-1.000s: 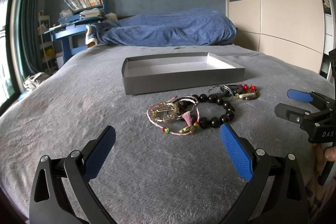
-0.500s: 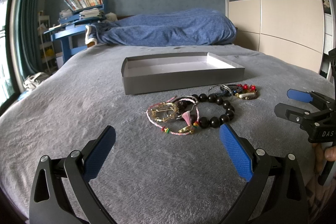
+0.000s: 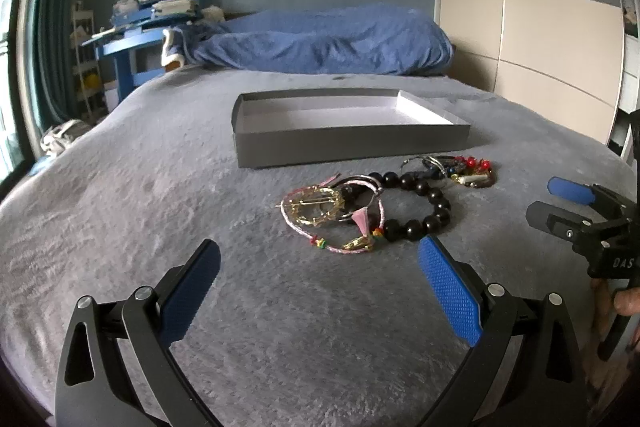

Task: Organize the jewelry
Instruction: 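Grasp the silver hoop with the left tool while the right tool grasps the red bead earrings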

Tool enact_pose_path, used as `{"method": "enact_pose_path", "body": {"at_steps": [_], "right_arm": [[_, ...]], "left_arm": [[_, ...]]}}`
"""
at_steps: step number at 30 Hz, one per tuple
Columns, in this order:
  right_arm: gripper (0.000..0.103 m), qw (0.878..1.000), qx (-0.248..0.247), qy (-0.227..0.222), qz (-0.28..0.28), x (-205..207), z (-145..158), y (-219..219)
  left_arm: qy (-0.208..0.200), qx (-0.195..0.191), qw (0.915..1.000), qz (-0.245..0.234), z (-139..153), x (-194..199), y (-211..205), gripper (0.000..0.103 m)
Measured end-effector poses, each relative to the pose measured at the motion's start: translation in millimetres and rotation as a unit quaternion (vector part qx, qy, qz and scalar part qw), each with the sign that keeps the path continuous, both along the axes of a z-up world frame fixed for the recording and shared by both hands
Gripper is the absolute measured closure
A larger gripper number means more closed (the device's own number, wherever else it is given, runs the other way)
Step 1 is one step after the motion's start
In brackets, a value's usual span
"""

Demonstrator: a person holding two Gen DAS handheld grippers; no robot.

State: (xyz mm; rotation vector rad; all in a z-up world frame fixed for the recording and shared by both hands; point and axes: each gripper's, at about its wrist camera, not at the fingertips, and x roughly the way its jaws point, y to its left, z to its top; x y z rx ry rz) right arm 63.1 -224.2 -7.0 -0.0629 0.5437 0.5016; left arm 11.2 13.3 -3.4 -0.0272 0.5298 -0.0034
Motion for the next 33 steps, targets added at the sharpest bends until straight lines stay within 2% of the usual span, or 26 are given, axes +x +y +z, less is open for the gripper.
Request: {"method": "enact_pose_path", "body": {"at_steps": [7, 15, 17, 19, 20, 22, 24, 28, 31, 33], "right_arm": [[0.005, 1.0, -0.007, 0.019, 0.005, 3.4, 4.1, -0.3], [0.005, 0.999, 0.002, 0.032, 0.002, 14.0, 21.2, -4.0], [0.005, 0.999, 0.003, 0.032, 0.002, 19.8, 27.2, -4.6], [0.005, 1.0, 0.001, 0.029, 0.005, 25.4, 32.6, -4.7], [0.005, 1.0, 0.0, 0.029, 0.005, 28.4, 34.5, -4.9], [0.005, 1.0, -0.002, 0.029, 0.005, 34.2, 36.2, -4.8], [0.005, 0.999, -0.001, 0.034, 0.004, 39.3, 35.3, -5.2], [0.005, 0.998, 0.0, 0.059, 0.0, 47.1, 22.4, -7.2], [0.005, 0.998, 0.006, 0.068, -0.005, 48.4, 18.1, -8.7], [0.005, 0.997, 0.008, 0.072, -0.004, 49.2, 17.3, -9.1]], "left_arm": [[0.014, 0.008, 0.9999, -0.006, 9.9, 5.3, 2.8, 0.005], [0.031, -0.019, 0.9992, -0.013, 27.5, 18.5, 18.5, 0.005], [0.034, -0.018, 0.9992, -0.01, 31.6, 22.5, 21.3, 0.009], [0.039, -0.022, 0.9988, -0.021, 34.7, 28.2, 23.6, 0.021], [0.043, -0.022, 0.9985, -0.026, 35.1, 31.0, 23.9, 0.032], [0.056, -0.022, 0.9971, -0.046, 34.5, 38.4, 22.2, 0.045], [0.066, -0.021, 0.9954, -0.065, 32.9, 44.4, 20.2, 0.05], [0.078, -0.011, 0.9925, -0.093, 29.7, 53.8, 13.4, 0.051], [0.096, -0.009, 0.99, -0.103, 26.6, 63.7, 12.0, 0.06], [0.116, -0.003, 0.9885, -0.097, 21.4, 73.2, 12.5, 0.071]]}}
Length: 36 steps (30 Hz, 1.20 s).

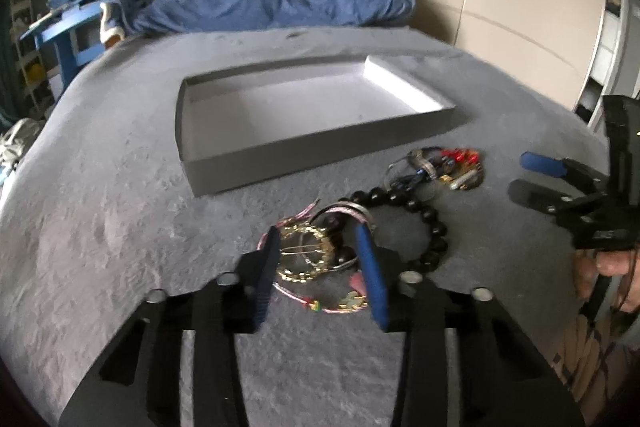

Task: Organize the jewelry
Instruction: 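Grasp the silver hoop with the left tool while the right tool grasps the red bead earrings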

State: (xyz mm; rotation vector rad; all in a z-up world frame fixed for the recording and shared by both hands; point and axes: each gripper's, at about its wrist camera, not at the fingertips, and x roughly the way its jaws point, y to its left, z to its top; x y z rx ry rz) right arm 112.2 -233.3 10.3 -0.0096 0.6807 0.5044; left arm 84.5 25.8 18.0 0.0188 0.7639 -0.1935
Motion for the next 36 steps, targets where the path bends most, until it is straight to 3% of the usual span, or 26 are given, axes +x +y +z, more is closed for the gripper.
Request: {"method": "enact_pose_path", "body": {"at_steps": [6, 14, 21, 26, 28, 32, 35, 36], "right_arm": [[0.005, 1.0, 0.0, 0.004, 0.0, 1.9, -1.3, -0.6], [0.005, 1.0, 0.001, 0.007, -0.001, 3.9, -2.2, -2.0], [0.005, 0.999, -0.005, 0.039, -0.018, 17.4, -5.5, -2.4], [0.005, 0.999, -0.008, 0.038, -0.035, 30.3, -0.6, -1.9], [0.009, 0.999, -0.023, 0.036, -0.034, 38.0, 0.5, 2.8], [0.033, 0.997, -0.048, 0.047, -0.031, 54.4, -2.7, 10.7], [0.043, 0.996, -0.061, 0.058, -0.027, 63.9, -7.7, 15.4], [0.053, 0.996, -0.064, 0.063, -0.024, 66.9, -9.8, 16.7]], "left_arm": [[0.031, 0.009, 0.9994, 0.009, -12.6, 15.0, 2.7, 0.073], [0.025, 0.017, 0.9995, 0.012, -15.6, 16.4, 1.1, 0.07], [0.022, -0.004, 0.9997, 0.011, -17.6, 16.2, 6.2, 0.071], [0.01, -0.033, 0.9993, 0.011, -17.0, 11.3, 13.9, 0.075], [0.002, -0.037, 0.9993, 0.009, -15.8, 8.9, 14.5, 0.079], [-0.017, -0.043, 0.9988, 0.012, -13.0, 2.8, 15.4, 0.08], [-0.019, -0.051, 0.9984, 0.013, -12.7, 2.8, 17.2, 0.08], [-0.02, -0.052, 0.9984, 0.013, -12.6, 2.7, 17.0, 0.08]]}}
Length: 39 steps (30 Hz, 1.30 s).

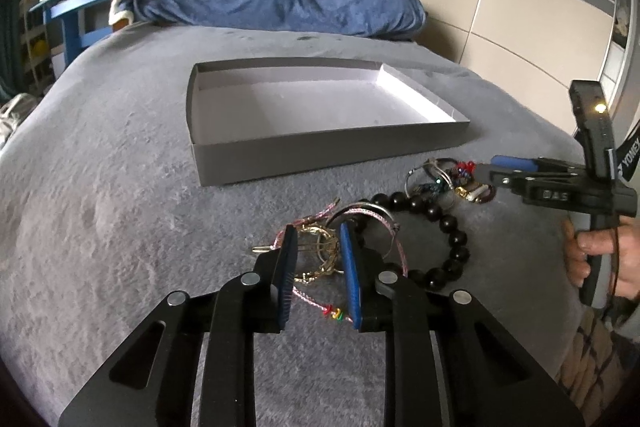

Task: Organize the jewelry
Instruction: 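Grasp the silver hoop with the left tool while the right tool grasps the red bead earrings, then carry the silver hoop and red earrings over the grey tray with both tools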

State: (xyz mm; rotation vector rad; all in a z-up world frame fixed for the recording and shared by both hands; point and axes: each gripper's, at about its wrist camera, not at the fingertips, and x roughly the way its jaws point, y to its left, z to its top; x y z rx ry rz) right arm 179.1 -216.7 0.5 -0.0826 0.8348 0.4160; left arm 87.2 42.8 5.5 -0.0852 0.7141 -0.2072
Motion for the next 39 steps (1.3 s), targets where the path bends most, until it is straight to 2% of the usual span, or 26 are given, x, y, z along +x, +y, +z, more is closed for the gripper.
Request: {"method": "enact_pose_path", "body": {"at_steps": [3, 6, 8, 15, 19, 24, 28, 33, 39], "right_arm": [[0.074, 1.0, 0.001, 0.005, 0.005, 1.5, -2.4, 0.5], [0.089, 1.0, 0.017, -0.006, 0.006, -2.8, 2.1, -5.0], [0.094, 0.999, 0.03, -0.018, 0.004, -7.9, 5.9, -10.1], [0.094, 0.997, 0.064, -0.034, -0.014, -21.5, 11.2, -33.6], [0.094, 0.996, 0.083, -0.022, -0.027, -23.5, 7.3, -46.8], [0.094, 0.994, 0.097, -0.04, -0.036, -33.1, 11.2, -53.1], [0.094, 0.989, 0.119, -0.068, -0.057, -47.0, 16.1, -66.1], [0.094, 0.986, 0.133, -0.067, -0.078, -50.2, 14.0, -78.9], [0.094, 0.987, 0.127, -0.065, -0.073, -49.6, 14.3, -78.0]], "left_arm": [[0.0, 0.0, 1.0, -0.001, -0.1, -0.8, -0.5, 0.08], [0.005, 0.001, 1.0, 0.003, -1.6, -0.7, 0.8, 0.08], [0.006, -0.001, 1.0, 0.004, -1.8, 0.0, 1.7, 0.079], [0.01, 0.004, 0.9999, 0.003, -3.0, 1.4, 0.0, 0.074], [0.019, 0.007, 0.9998, 0.002, -4.8, 4.8, -0.8, 0.074], [0.018, 0.011, 0.9998, -0.002, -5.7, 4.6, -1.8, 0.074], [0.012, 0.011, 0.9998, -0.007, -5.3, 2.9, -2.2, 0.084], [0.002, 0.013, 0.9998, -0.011, -3.7, -0.3, -4.6, 0.099], [-0.023, 0.011, 0.9995, -0.018, 2.9, -8.8, -6.0, 0.102]]}}
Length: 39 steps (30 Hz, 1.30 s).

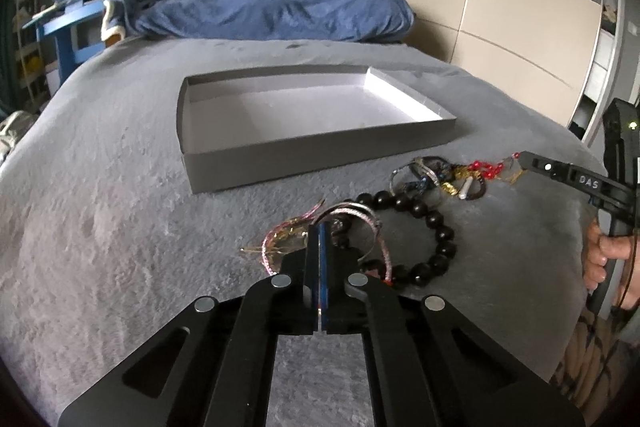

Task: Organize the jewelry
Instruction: 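Carry the silver hoop and red earrings over the grey tray with both tools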

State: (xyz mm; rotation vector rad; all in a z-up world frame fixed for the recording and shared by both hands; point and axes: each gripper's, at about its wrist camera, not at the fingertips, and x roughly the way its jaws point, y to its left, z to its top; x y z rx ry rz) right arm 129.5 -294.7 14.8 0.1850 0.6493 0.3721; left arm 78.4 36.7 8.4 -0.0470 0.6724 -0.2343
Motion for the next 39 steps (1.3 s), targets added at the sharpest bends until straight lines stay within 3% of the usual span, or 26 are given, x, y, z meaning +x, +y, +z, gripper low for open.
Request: {"method": "enact_pose_path", "body": {"at_steps": [8, 10, 12, 15, 25, 31, 35, 39], "right_arm": [[0.094, 1.0, 0.004, -0.017, 0.003, -5.3, 17.6, -3.5], [0.094, 1.0, 0.001, -0.021, 0.005, -5.3, 20.7, -4.6], [0.094, 1.0, 0.002, -0.019, 0.005, -4.9, 20.7, -3.8], [0.094, 1.0, 0.004, -0.013, 0.006, -4.8, 18.8, -2.1], [0.094, 1.0, -0.004, -0.008, 0.017, -9.0, 13.1, 7.3], [0.094, 1.0, -0.005, -0.008, 0.02, -9.1, 13.9, 9.0], [0.094, 1.0, -0.005, -0.014, 0.023, -9.4, 19.5, 11.1], [0.094, 0.999, -0.004, -0.026, 0.027, -9.1, 32.0, 13.6]], "left_arm": [[0.004, -0.028, 0.9996, 0.0, 5.0, -3.9, 9.3, 0.102], [0.003, -0.014, 0.9999, -0.008, 5.3, -5.4, 4.3, 0.096], [-0.006, 0.0, 0.9999, -0.013, 6.5, -8.0, -1.8, 0.08], [-0.008, 0.01, 0.9996, -0.025, 8.0, -8.7, -9.5, 0.079], [0.023, 0.049, 0.9973, -0.05, -0.1, 2.9, -28.7, 0.079], [0.038, 0.077, 0.9946, -0.058, -4.3, 10.3, -36.5, 0.088], [0.028, 0.064, 0.9955, -0.064, 2.8, 10.4, -34.3, 0.099], [0.012, 0.035, 0.9968, -0.071, 18.3, 7.8, -31.5, 0.099]]}}
